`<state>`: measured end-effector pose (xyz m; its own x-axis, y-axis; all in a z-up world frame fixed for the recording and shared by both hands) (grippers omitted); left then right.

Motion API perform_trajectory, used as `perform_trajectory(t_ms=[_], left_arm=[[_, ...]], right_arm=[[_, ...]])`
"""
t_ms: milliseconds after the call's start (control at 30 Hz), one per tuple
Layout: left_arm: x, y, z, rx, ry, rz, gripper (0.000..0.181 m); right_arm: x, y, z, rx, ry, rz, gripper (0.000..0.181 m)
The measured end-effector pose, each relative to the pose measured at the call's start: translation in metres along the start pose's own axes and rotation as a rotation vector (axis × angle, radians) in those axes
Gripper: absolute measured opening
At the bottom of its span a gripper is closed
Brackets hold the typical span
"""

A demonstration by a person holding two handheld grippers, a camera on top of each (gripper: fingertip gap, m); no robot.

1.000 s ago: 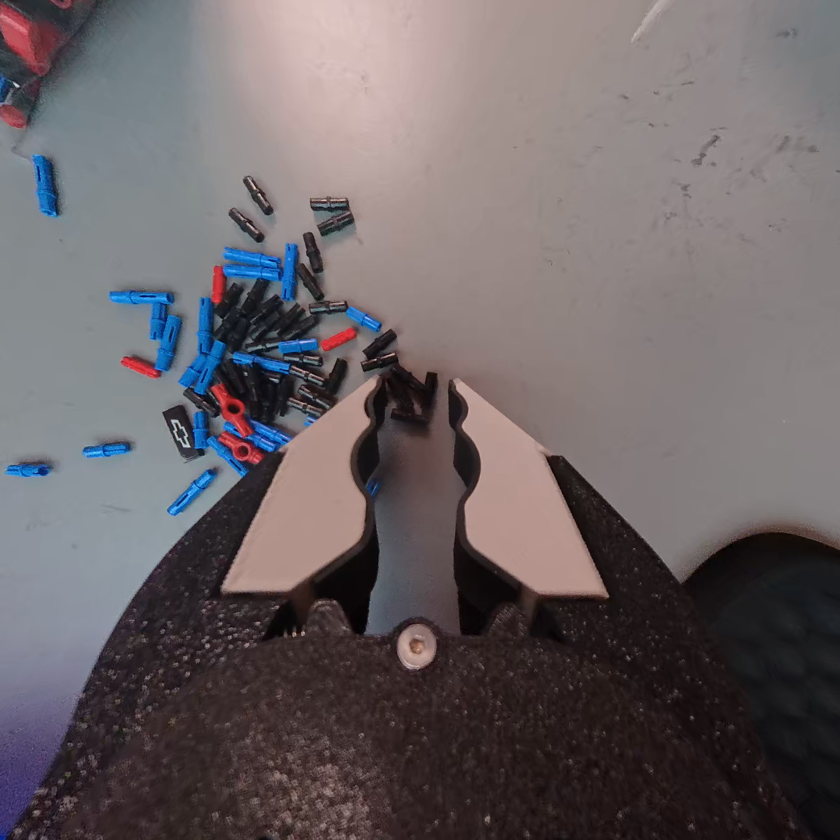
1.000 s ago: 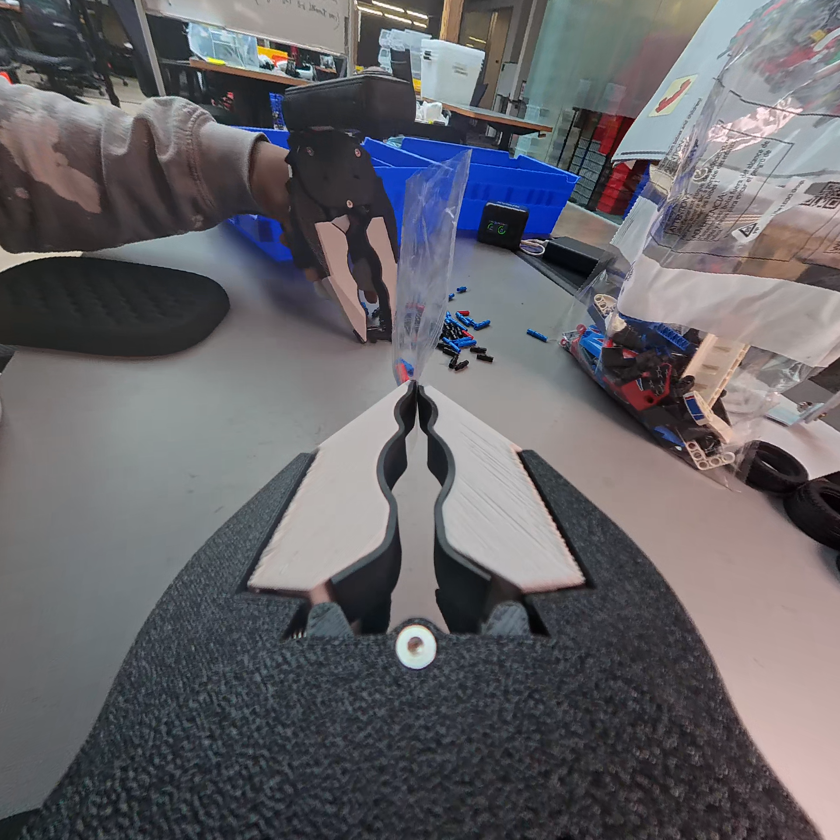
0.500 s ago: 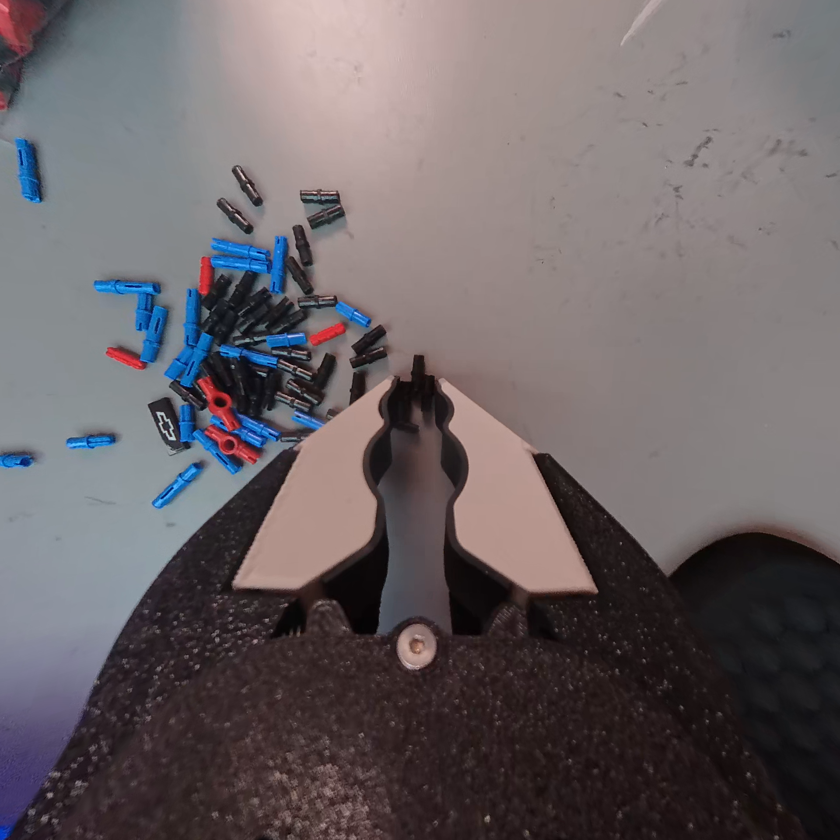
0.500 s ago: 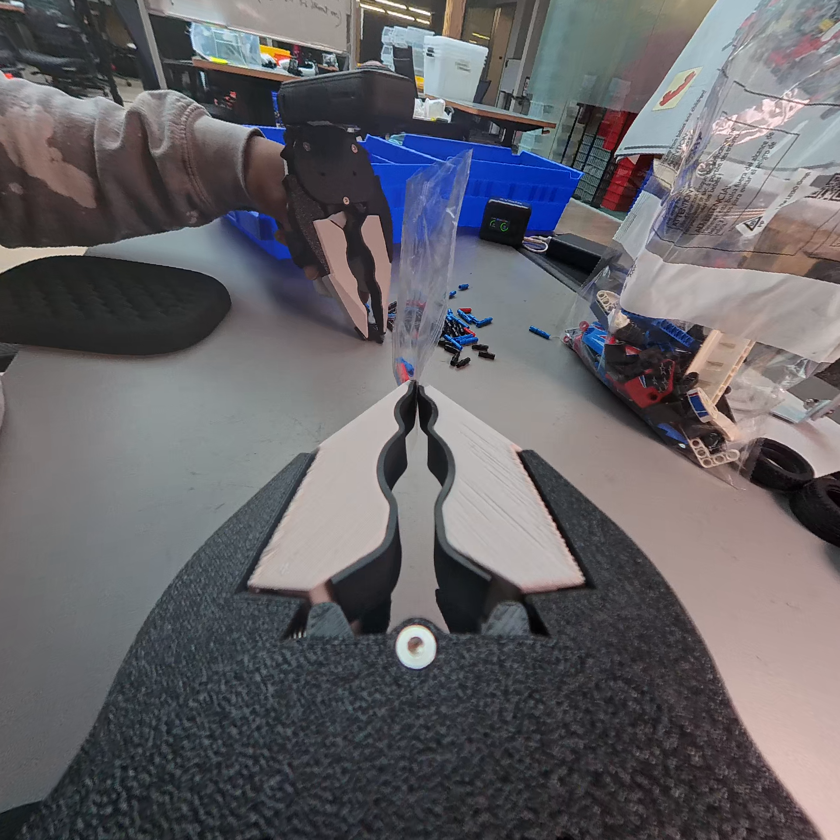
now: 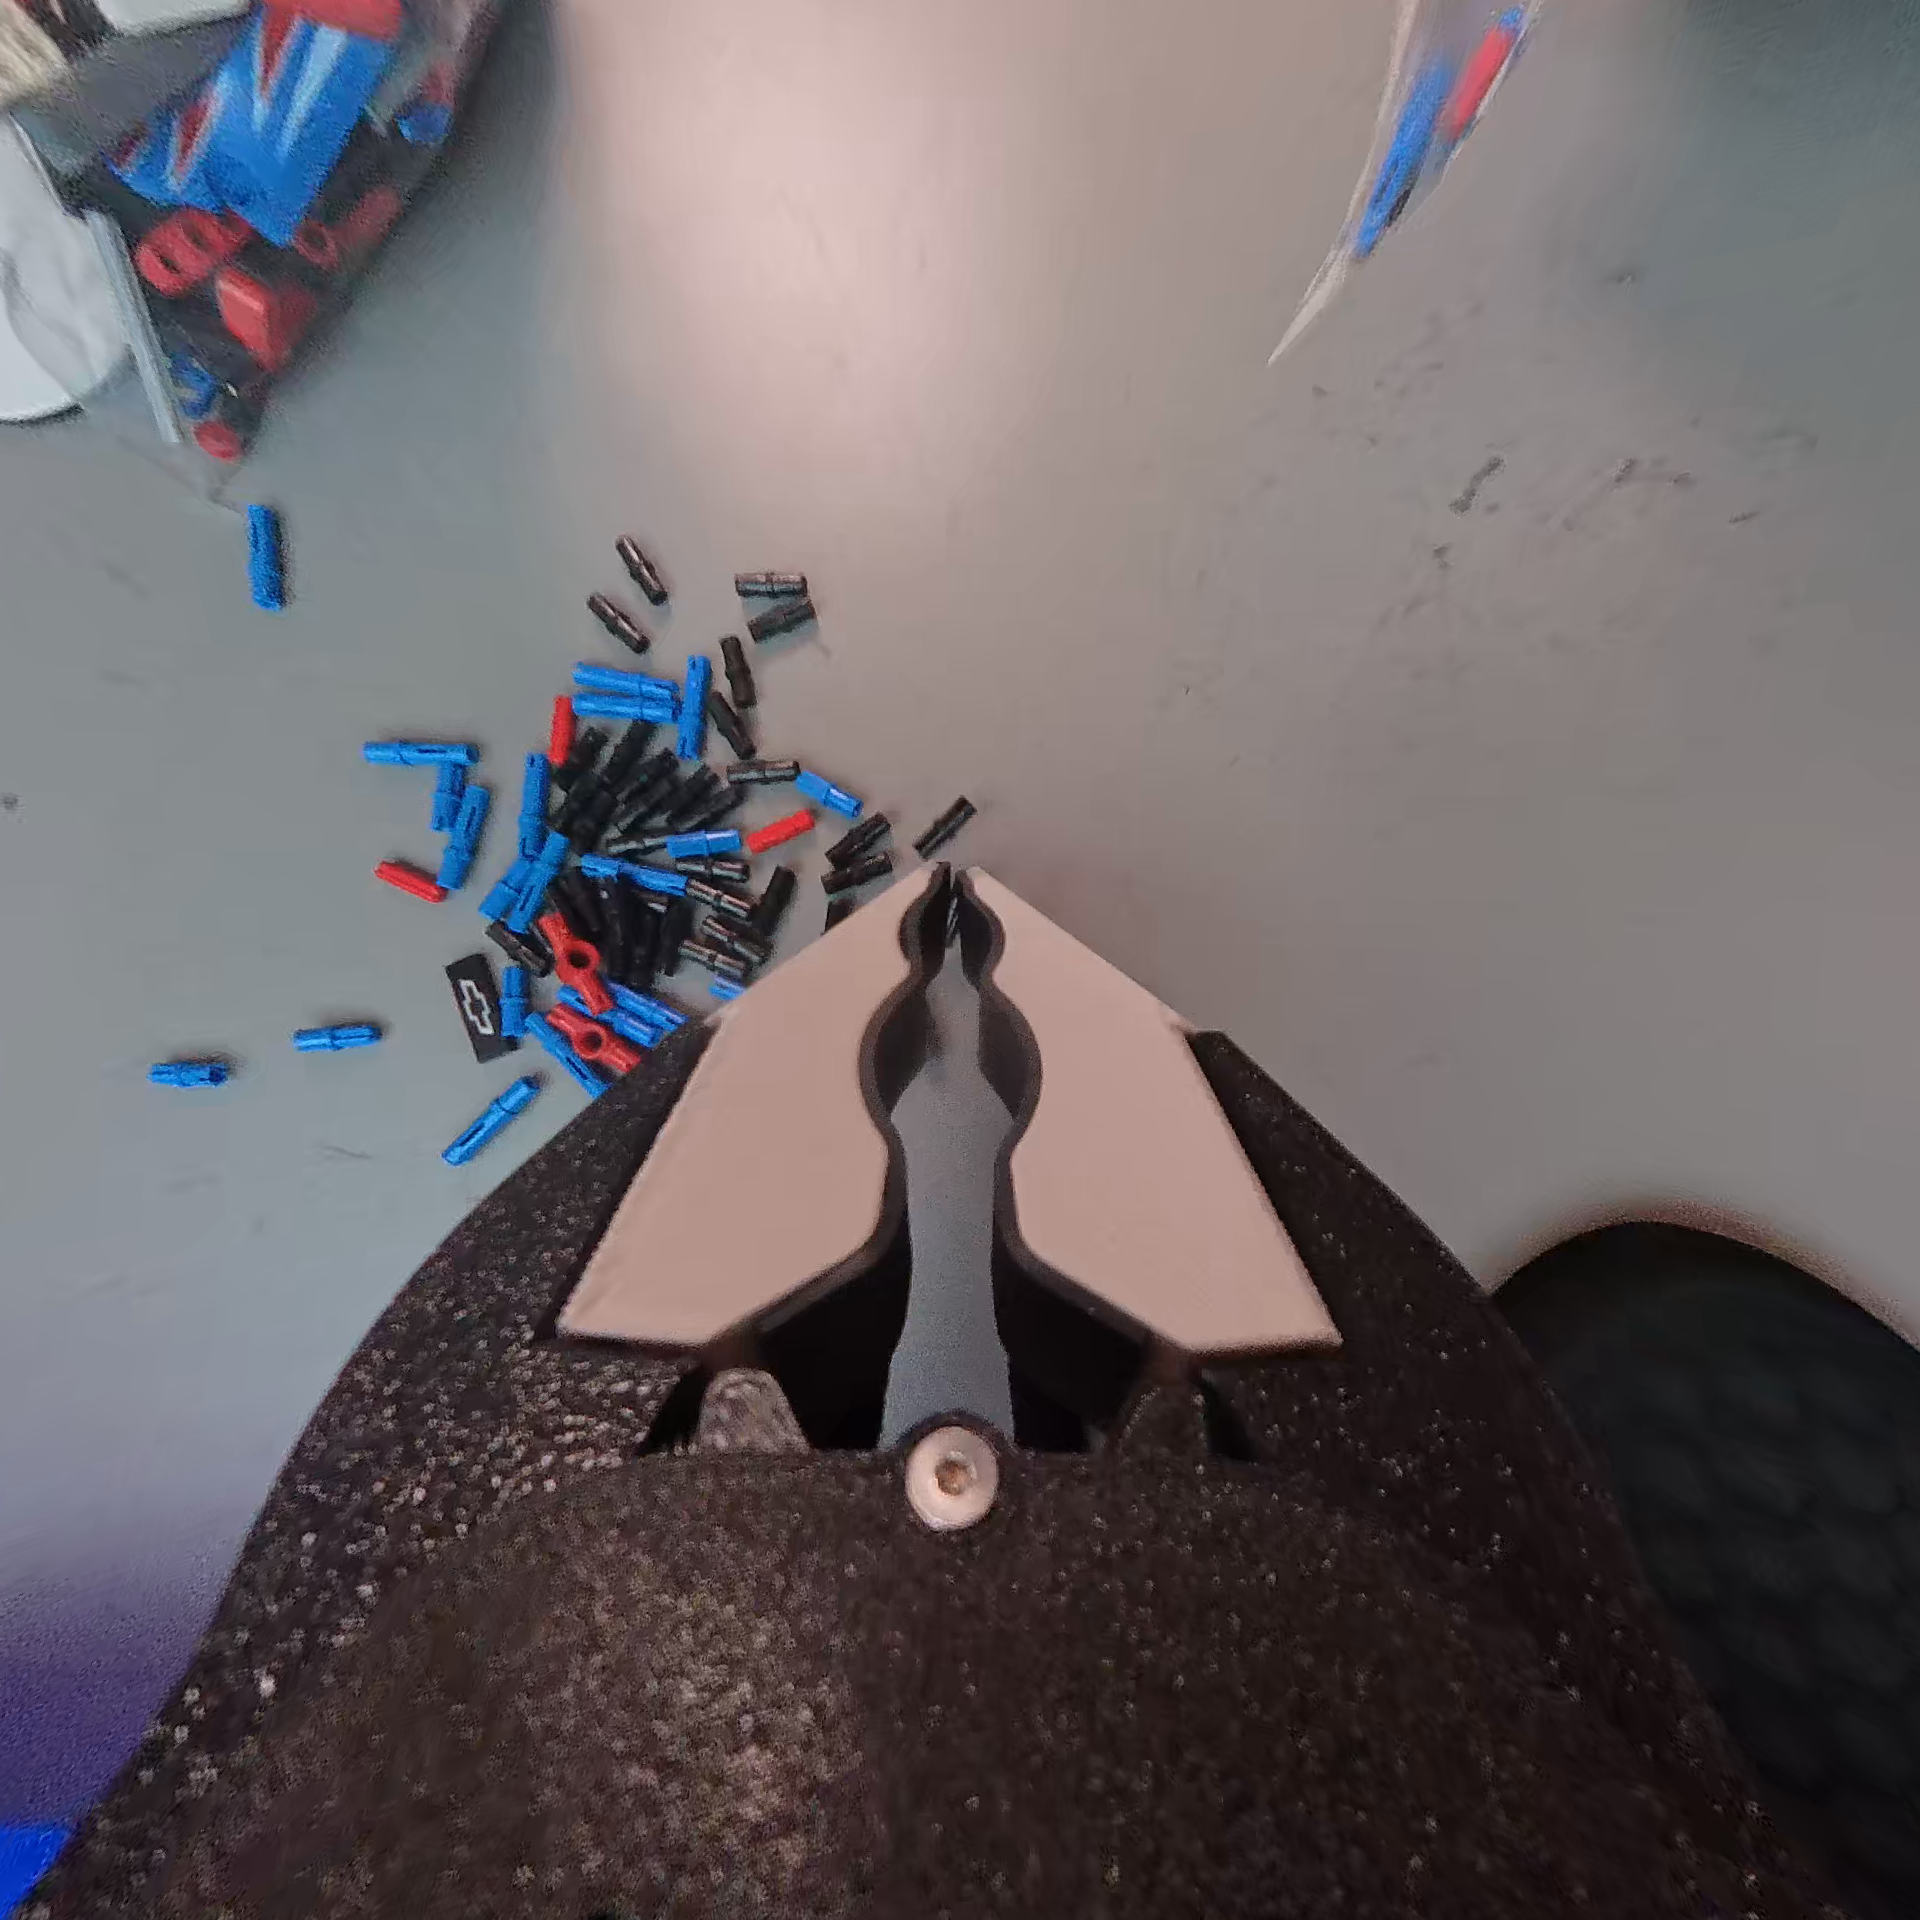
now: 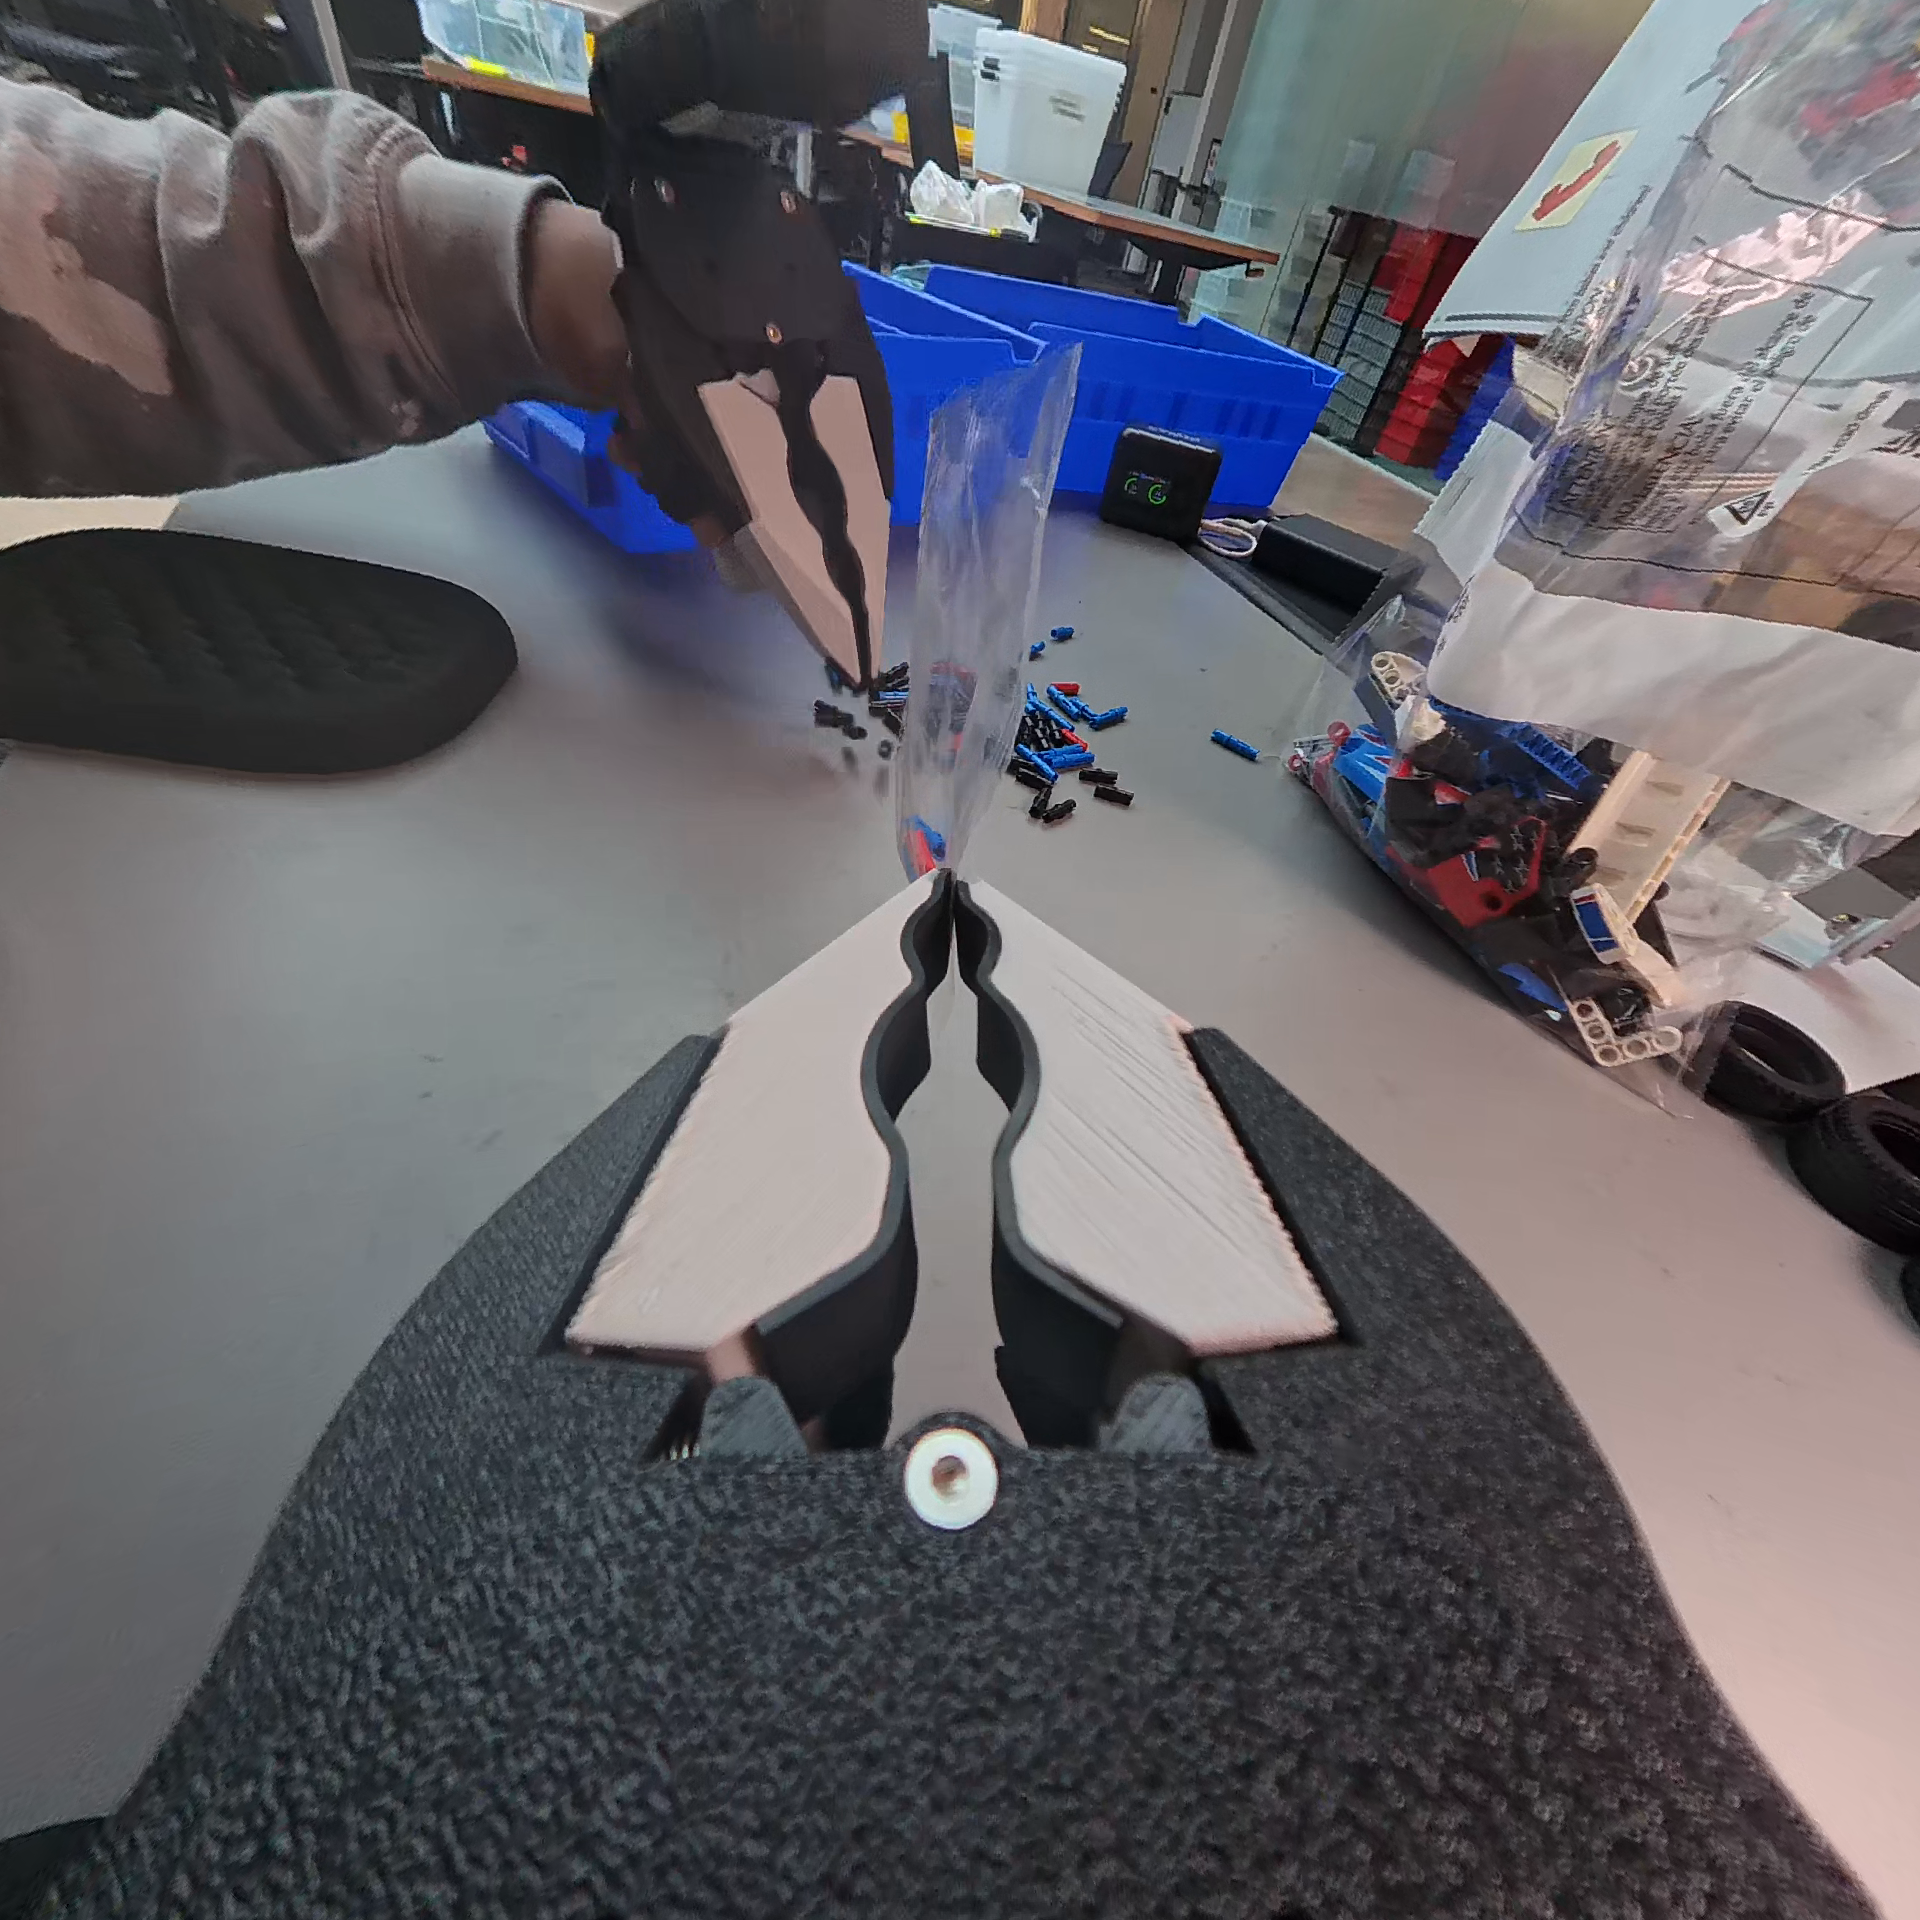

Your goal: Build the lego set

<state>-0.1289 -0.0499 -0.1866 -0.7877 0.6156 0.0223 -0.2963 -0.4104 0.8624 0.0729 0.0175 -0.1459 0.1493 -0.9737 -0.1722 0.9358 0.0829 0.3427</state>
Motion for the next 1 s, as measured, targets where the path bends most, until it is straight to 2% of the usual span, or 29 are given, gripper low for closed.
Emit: perform_trajectory(t_ms=[33, 167, 267, 333, 433, 600, 667, 800, 1000], left_arm=[[-0.002, 0.006, 0.006, -0.025, -0.004, -0.006, 0.001], [-0.003, 0.026, 0.025, -0.05, -0.06, 0.026, 0.003], [-0.004, 0.023, 0.027, -0.023, -0.07, -0.008, 0.006], [-0.004, 0.009, 0.019, 0.039, -0.068, -0.013, 0.009], [-0.017, -0.003, 0.007, 0.077, -0.032, -0.1, 0.016], [-0.048, 0.019, -0.023, 0.12, -0.081, -0.207, 0.017], [-0.058, 0.025, -0.043, 0.203, -0.066, -0.21, 0.022], [-0.065, 0.024, -0.069, 0.338, -0.004, -0.09, 0.029], [-0.057, 0.022, -0.085, 0.361, 0.112, 0.002, 0.023]], right_arm=[[0.001, -0.001, -0.001, 0.011, 0.008, -0.002, 0.0], [0.004, -0.007, -0.004, 0.044, 0.036, 0.002, 0.0], [0.005, -0.008, -0.006, 0.058, 0.041, -0.001, 0.0], [0.004, -0.006, -0.007, 0.065, 0.041, -0.011, 0.0], [0.0, -0.002, -0.005, 0.06, 0.032, -0.033, 0.0], [-0.004, 0.0, -0.006, 0.057, 0.019, -0.043, 0.0], [-0.004, -0.001, -0.007, 0.062, 0.019, -0.035, 0.0], [-0.002, -0.004, -0.009, 0.073, 0.02, -0.023, 0.0], [-0.001, -0.004, -0.008, 0.066, 0.013, -0.021, 0.0]])
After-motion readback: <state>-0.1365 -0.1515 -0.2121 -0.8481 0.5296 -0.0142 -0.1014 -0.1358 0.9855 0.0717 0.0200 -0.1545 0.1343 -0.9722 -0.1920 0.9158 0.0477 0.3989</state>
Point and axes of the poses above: each gripper's, where its closed fingertips meet, y back along the fingers, z out of its top, x = y × z across the jaws, the point moved 3 cm from there along y, back along the fingers, and after that the axes turned 8 degrees about x, right-handed, at the moved point
